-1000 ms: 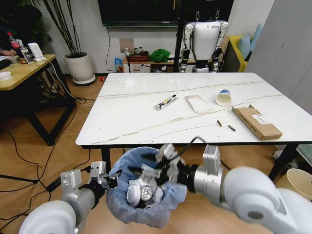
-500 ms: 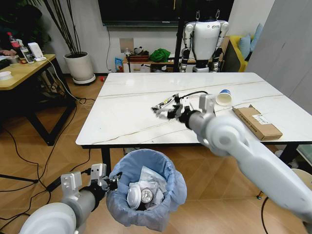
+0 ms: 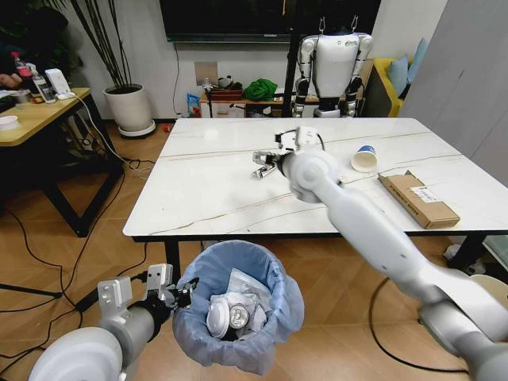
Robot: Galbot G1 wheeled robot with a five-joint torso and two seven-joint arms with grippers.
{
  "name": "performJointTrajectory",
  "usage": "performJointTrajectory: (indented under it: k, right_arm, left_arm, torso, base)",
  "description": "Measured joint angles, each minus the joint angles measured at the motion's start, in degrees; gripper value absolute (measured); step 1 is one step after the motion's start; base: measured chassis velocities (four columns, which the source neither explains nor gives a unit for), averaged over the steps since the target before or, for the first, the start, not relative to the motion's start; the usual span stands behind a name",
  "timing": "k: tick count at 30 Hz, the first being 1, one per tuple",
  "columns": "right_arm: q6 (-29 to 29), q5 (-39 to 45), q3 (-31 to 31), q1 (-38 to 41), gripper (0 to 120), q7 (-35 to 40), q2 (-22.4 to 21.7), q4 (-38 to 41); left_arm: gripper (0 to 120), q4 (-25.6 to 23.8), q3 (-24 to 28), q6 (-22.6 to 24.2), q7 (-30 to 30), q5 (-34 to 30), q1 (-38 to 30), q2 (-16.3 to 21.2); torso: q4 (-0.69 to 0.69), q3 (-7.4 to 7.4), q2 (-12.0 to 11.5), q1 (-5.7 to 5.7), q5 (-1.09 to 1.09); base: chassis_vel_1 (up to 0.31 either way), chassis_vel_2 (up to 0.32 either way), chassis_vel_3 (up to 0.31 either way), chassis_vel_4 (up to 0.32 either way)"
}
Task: Pick up the trash bin and place the trash from the table into it.
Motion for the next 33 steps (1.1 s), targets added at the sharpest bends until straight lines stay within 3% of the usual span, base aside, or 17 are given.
performJointTrajectory:
  k: [11, 23, 31, 33]
  right_arm:
    - [-0.35, -3.73, -1.0, 3.21, 100, -3.34, 4.86, -14.74]
    - [0.88, -8.93, -0.38, 3.82, 98, -8.08, 7.35, -23.42]
    - [1.22, -12.29, -0.23, 3.37, 74, -11.06, 7.85, -25.67]
    - [1.24, -12.66, -0.29, 3.11, 64, -11.3, 7.81, -25.73]
  left_arm:
    - [3, 0.0, -0.48, 0.0, 0.04, 0.16, 0.32, -0.64]
    - [3, 0.0, -0.77, 0.0, 0.12, 0.19, 0.66, -0.57]
    - [3, 0.0, -1.31, 0.0, 0.16, 0.02, 0.83, -0.32]
    - [3, 0.0, -1.35, 0.0, 0.17, -0.03, 0.83, -0.31]
  torso:
    - [-0.01, 0.0, 0.0, 0.0, 0.03]
    - [-0.01, 0.0, 0.0, 0.0, 0.03]
    - [-0.01, 0.0, 0.0, 0.0, 0.03]
    - [-0.02, 0.0, 0.0, 0.0, 0.03]
  base:
    - [0.0, 0.0, 0.0, 0.0]
    - [0.0, 0.0, 0.0, 0.0]
    - [0.0, 0.0, 0.0, 0.0]
    - [0.0, 0.0, 0.0, 0.0]
